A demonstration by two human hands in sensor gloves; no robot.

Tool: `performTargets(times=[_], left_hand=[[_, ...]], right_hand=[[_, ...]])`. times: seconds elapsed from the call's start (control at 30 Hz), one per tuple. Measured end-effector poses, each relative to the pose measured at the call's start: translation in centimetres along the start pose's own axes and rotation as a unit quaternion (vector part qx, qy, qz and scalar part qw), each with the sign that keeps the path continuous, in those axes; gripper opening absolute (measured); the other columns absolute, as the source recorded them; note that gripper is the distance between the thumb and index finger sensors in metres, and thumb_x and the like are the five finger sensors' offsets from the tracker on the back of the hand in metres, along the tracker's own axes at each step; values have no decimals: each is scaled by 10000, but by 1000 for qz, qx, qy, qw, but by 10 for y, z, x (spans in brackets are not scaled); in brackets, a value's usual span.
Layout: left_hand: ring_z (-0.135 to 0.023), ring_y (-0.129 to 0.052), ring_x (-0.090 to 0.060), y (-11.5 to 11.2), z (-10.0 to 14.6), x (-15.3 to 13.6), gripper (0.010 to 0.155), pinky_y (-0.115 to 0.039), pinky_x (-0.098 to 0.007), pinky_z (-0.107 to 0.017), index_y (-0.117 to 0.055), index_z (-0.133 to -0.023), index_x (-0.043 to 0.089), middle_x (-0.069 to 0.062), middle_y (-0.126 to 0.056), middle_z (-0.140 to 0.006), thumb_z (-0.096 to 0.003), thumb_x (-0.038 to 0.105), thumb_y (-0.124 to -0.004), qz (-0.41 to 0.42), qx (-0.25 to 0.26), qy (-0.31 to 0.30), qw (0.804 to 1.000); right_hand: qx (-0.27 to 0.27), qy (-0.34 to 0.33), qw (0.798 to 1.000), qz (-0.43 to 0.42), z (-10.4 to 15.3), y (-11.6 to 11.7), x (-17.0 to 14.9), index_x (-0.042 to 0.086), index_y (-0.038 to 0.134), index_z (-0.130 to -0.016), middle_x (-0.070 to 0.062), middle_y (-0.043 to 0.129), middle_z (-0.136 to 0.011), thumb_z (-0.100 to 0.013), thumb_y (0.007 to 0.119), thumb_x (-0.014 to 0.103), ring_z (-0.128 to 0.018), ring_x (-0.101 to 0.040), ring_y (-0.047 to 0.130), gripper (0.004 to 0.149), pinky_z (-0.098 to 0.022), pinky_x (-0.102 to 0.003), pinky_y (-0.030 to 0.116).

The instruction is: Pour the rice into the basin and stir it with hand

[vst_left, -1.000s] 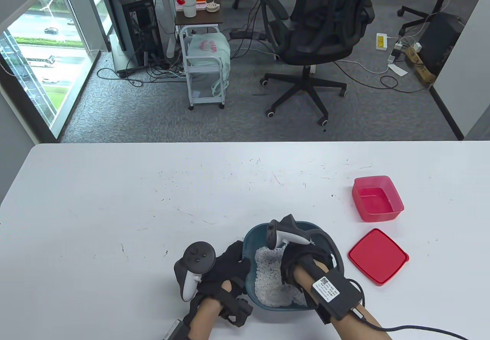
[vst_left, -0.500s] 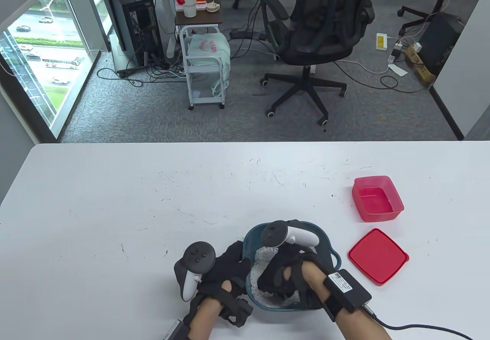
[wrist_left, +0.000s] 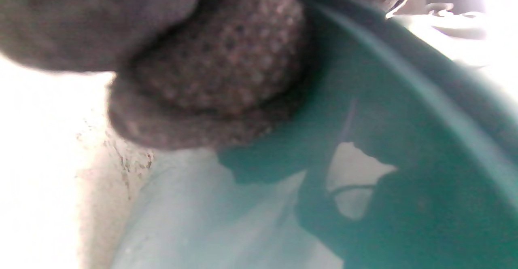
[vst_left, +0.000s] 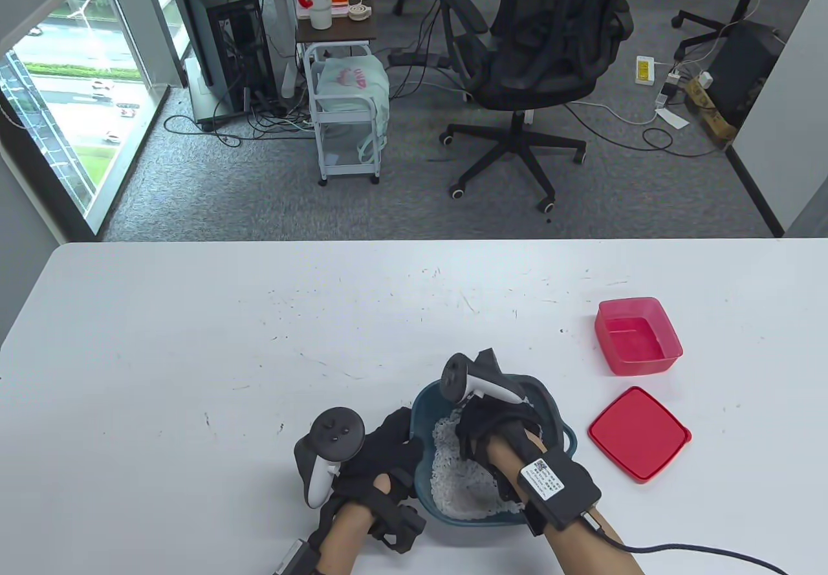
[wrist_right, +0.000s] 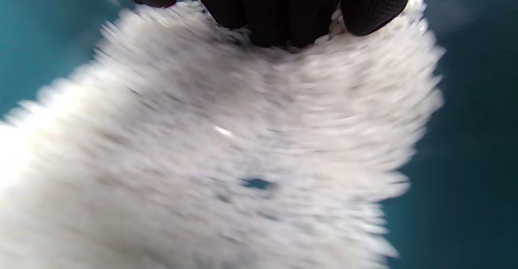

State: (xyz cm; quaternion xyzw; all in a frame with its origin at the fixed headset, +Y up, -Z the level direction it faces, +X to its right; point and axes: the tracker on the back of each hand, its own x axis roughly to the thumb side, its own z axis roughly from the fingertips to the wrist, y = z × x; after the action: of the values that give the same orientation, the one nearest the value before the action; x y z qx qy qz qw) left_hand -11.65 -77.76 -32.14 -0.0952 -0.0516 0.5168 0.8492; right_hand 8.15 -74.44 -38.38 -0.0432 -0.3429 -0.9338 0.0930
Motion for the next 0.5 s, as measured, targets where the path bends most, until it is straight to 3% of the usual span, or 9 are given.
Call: performTargets(times=[0.07,0.2,0.3,0.4,0.5], left_hand=[[-68,-1117,-165,0,0,0,656,-988,-290,-16,-670,-995,-35,-333,-830,-891,-444,268,-856,3,3,3,1000],[-66,-1118,-168,-1,1,0,654,-989,-291,-14,-671,-994,-37,-336,-830,-890,-444,265,-857,7,7,7,1000],[-62,-1116,-166,-1,1,0,654,-988,-289,-12,-673,-992,-37,-336,-832,-888,-442,265,-857,7,10,10,1000],[-86,-1115,-168,-1,1,0,654,-989,-290,-11,-672,-993,-36,-335,-832,-888,-442,266,-856,10,11,12,1000],[-82,-1114,-167,-1,1,0,654,-988,-289,-12,-670,-994,-36,-335,-830,-889,-444,266,-855,7,11,12,1000]], right_hand=[[9,6,1000,24,3,5,0,31,735,-869,-255,833,-834,-362,731,393,-693,-463,879,623,-447,-599,755],[17,18,996,82,16,21,4,-54,820,-786,-310,949,-692,-349,745,387,-480,-471,1017,626,-298,-569,843],[84,-1,994,72,22,34,4,-99,890,-685,-315,1049,-527,-329,756,401,-301,-442,1086,629,-184,-546,876],[119,-65,991,22,25,36,5,-103,928,-632,-306,1079,-459,-318,763,408,-236,-434,1088,622,-148,-539,873],[156,-190,967,-69,25,33,9,-103,915,-659,-322,1058,-502,-317,765,402,-284,-464,1076,628,-180,-559,865]])
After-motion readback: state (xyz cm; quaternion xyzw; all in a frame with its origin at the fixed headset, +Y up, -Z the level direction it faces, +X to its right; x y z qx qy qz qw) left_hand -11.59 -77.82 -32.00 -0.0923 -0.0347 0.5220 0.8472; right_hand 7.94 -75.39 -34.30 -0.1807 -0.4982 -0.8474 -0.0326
